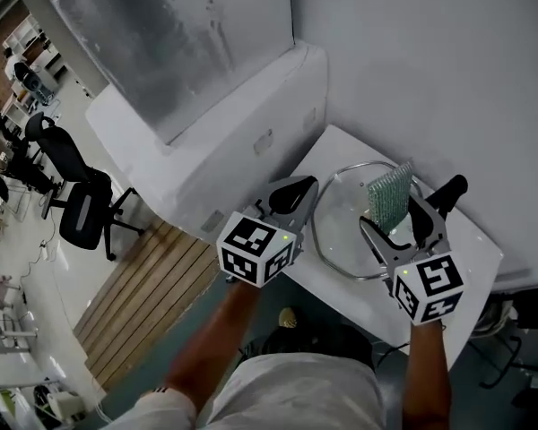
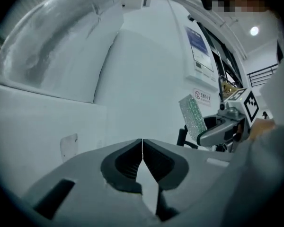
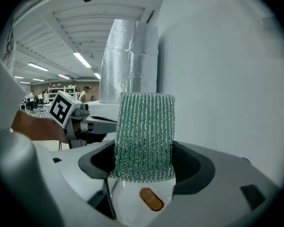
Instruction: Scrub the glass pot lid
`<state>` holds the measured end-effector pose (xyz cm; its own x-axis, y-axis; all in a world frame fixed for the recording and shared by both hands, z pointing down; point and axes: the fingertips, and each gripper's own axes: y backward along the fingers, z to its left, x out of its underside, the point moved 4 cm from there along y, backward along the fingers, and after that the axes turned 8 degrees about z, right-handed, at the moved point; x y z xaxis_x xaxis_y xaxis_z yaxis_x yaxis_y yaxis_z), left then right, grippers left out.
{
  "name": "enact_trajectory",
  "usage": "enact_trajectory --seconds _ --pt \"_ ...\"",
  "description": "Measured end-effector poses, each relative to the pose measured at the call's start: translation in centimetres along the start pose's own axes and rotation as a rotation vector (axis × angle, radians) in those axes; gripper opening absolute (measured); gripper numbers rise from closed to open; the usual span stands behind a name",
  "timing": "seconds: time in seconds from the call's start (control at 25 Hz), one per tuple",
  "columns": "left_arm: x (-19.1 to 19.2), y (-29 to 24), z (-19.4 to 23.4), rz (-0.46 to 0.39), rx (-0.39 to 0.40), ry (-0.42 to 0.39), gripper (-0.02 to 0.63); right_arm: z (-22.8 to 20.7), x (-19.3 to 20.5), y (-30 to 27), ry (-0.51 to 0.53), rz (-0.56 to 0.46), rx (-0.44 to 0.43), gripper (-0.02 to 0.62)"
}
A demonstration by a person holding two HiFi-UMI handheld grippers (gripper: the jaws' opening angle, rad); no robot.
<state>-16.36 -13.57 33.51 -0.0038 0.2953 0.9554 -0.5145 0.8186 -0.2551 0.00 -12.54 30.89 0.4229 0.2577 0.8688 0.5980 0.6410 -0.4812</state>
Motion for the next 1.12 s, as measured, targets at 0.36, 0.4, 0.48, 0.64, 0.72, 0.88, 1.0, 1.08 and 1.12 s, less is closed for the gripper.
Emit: enact_trajectory --seconds 0.36,0.4,0.48,0.64,0.72,0.88,1.0,1.08,1.12 --pt "3.4 -5.8 1.6 0.236 0.057 0.004 0.018 -1.6 0.2 -4.4 0.135 0.242 -0.003 0.348" --pt "3.9 -6.3 1.7 0.266 0.057 0.005 0.018 -1.7 0.3 -5.0 0.157 0.271 -0.008 0.348" --pt "4.9 -7.0 1.9 0.319 0.058 0.007 0.020 -1.9 0.7 -6.1 0.200 0.333 -0.022 0.348" --pt "6.4 -8.4 2.3 0.395 0.066 0.011 0.047 -2.2 1.7 -8.4 0.325 0.460 -0.046 0.348" --pt "7.2 -9.1 2.2 0.433 0.073 0.009 0.082 -2.3 2.3 -9.4 0.399 0.522 -0.054 0.348" --pt "8.6 -10.1 2.1 0.508 0.078 -0.001 0.124 -2.7 4.0 -11.1 0.524 0.660 -0.062 0.348" --pt "9.6 -10.7 2.2 0.559 0.074 -0.009 0.143 -2.8 5.1 -12.1 0.608 0.741 -0.082 0.348" --pt "9.9 -11.1 2.1 0.585 0.074 -0.016 0.147 -3.0 5.8 -12.6 0.662 0.790 -0.095 0.348" --pt "10.1 -11.2 2.1 0.597 0.075 -0.020 0.147 -3.2 6.1 -12.9 0.690 0.815 -0.100 0.348"
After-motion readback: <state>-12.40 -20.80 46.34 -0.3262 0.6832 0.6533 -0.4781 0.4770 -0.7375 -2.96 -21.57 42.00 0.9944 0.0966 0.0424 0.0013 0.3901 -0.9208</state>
